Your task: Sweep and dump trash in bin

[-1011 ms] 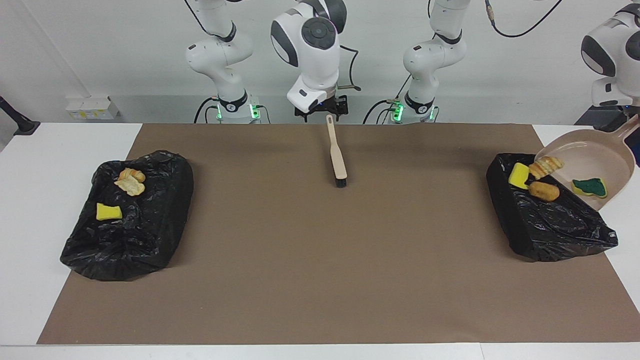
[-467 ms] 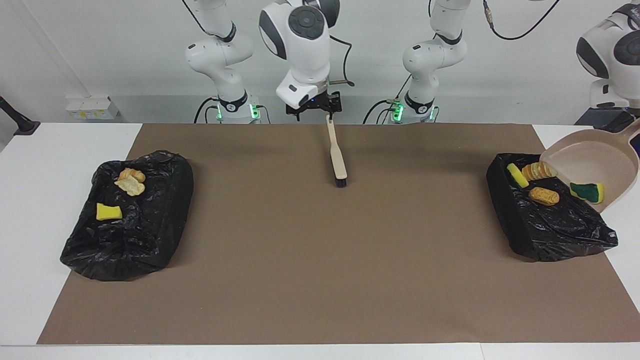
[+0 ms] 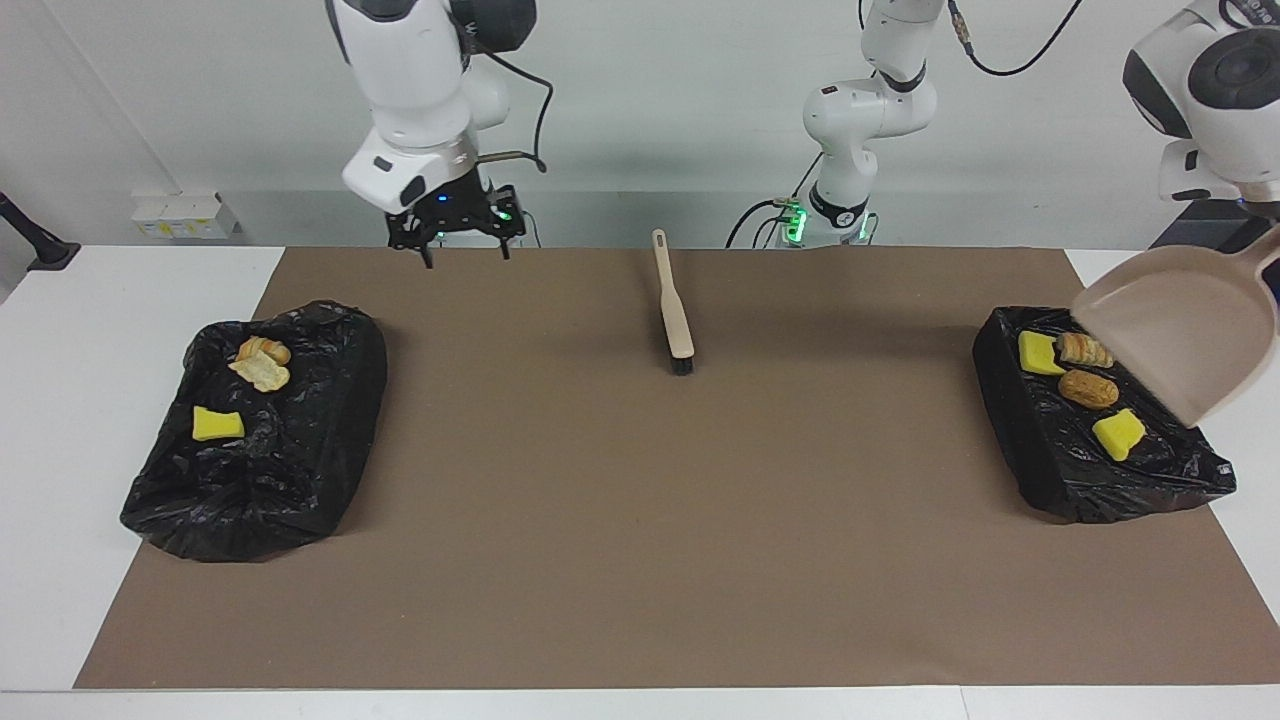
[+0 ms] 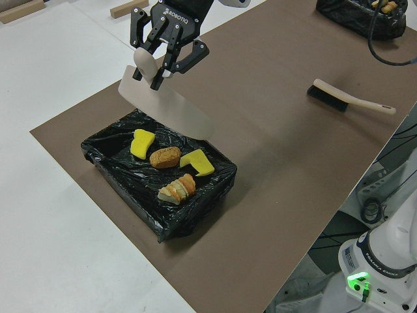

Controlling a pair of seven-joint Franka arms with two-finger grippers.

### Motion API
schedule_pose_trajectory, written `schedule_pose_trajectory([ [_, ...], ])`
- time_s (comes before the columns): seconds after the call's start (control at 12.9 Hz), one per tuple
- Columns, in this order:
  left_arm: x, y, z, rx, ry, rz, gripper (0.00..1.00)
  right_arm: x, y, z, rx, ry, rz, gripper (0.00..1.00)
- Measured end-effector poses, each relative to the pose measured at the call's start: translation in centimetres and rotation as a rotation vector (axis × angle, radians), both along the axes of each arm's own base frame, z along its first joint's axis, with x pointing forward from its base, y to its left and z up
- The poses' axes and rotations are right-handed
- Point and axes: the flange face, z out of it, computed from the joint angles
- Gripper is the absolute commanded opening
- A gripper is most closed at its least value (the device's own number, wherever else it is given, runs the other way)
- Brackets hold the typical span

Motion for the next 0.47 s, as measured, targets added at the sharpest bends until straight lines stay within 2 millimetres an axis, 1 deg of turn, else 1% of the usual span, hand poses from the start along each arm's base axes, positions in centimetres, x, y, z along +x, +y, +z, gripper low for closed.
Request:
schedule_pose_trajectory([
  [0.08,0.0,-0.6,-0.5,-0.082,-0.038,0.044,0.0,0.3,-1.5,0.1,-0.011,-0.004,0.001,1.0],
  [0.23,-0.1,-2.1,-1.6,-0.24,-0.104,0.184,0.0,0.8,-3.7,0.5,-0.026,-0.019,-0.014,1.0],
  [0.31,-0.2,-3.4,-2.2,-0.306,-0.129,0.265,0.0,1.0,-4.6,0.7,-0.027,-0.027,-0.03,1.0],
  [0.39,-0.2,-5.5,-2.9,-0.353,-0.157,0.352,0.0,1.1,-5.6,0.8,-0.028,-0.031,-0.046,1.0],
  [0.47,-0.1,-8.1,-3.8,-0.394,-0.184,0.437,0.0,1.2,-6.4,0.9,-0.028,-0.035,-0.061,1.0],
])
